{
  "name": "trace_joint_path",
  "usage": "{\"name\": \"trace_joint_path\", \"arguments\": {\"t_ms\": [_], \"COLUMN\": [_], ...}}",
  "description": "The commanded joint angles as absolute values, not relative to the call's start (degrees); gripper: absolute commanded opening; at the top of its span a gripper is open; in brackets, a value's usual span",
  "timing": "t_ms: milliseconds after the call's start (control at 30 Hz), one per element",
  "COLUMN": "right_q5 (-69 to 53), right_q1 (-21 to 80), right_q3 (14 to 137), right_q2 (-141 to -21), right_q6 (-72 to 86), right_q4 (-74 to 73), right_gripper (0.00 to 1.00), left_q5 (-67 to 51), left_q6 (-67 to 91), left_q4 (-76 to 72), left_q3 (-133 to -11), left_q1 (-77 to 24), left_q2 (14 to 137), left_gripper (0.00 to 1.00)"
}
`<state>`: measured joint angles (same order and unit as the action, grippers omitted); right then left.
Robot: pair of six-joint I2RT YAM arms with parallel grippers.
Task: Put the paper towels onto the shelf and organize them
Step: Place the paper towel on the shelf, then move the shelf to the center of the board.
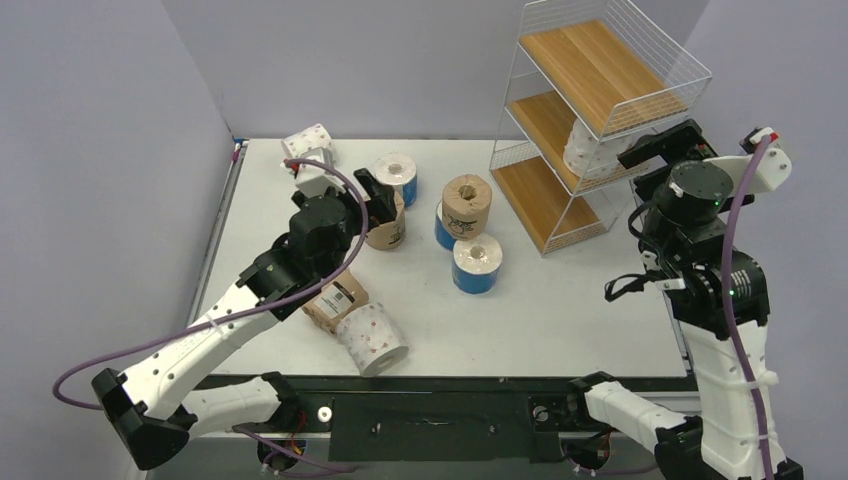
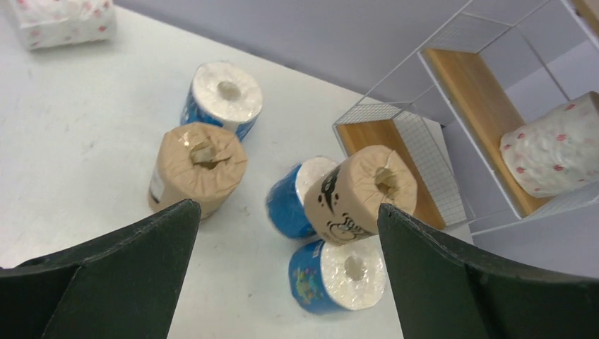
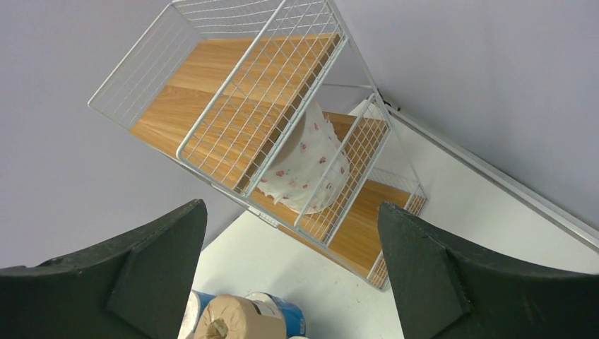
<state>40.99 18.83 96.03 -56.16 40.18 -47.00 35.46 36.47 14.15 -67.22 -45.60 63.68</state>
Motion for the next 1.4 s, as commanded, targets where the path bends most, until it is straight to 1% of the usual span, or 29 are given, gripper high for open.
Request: {"name": "trace_joint_path", "arguments": {"t_ms": [0,267,500,767,900,1067,1233,1367], "right_q5": [42.3,43.6,44.6,41.9,42.0,42.4,42.6,42.9], "right_q1": [18.8,18.8,18.6,18.1,17.8,17.2,17.3,17.2], "right_q3": [101.0,107.6,112.4,119.9,120.9,121.0,121.2,121.8], "right_q2": [-59.1,-65.4,-71.0,-78.0,-80.5,-82.4,-83.9,-85.1], "right_q6": [42.4,42.0,41.4,42.3,41.7,40.5,39.9,39.1], "right_q4": [-49.7,-51.9,-53.0,-55.4,-56.2,-56.6,-57.0,-57.1], "right_gripper": [0.86,0.85,0.84,0.82,0.78,0.7,0.67,0.62], "left_q5": [38.7,39.7,39.6,39.3,38.9,38.3,36.8,35.9], "left_q6": [41.1,42.5,41.8,41.4,41.1,40.7,40.9,41.1], "left_q4": [20.0,21.7,21.5,20.6,20.5,20.6,20.5,20.5], "left_q3": [-62.9,-57.8,-56.8,-55.3,-55.0,-54.7,-54.4,-54.4], "left_q1": [-45.5,-45.6,-45.5,-45.6,-45.6,-45.5,-45.5,-45.5], "left_q2": [58.0,52.1,51.3,49.7,49.2,49.1,49.5,50.0], "left_gripper": [0.96,0.96,0.96,0.96,0.96,0.96,0.96,0.96]}}
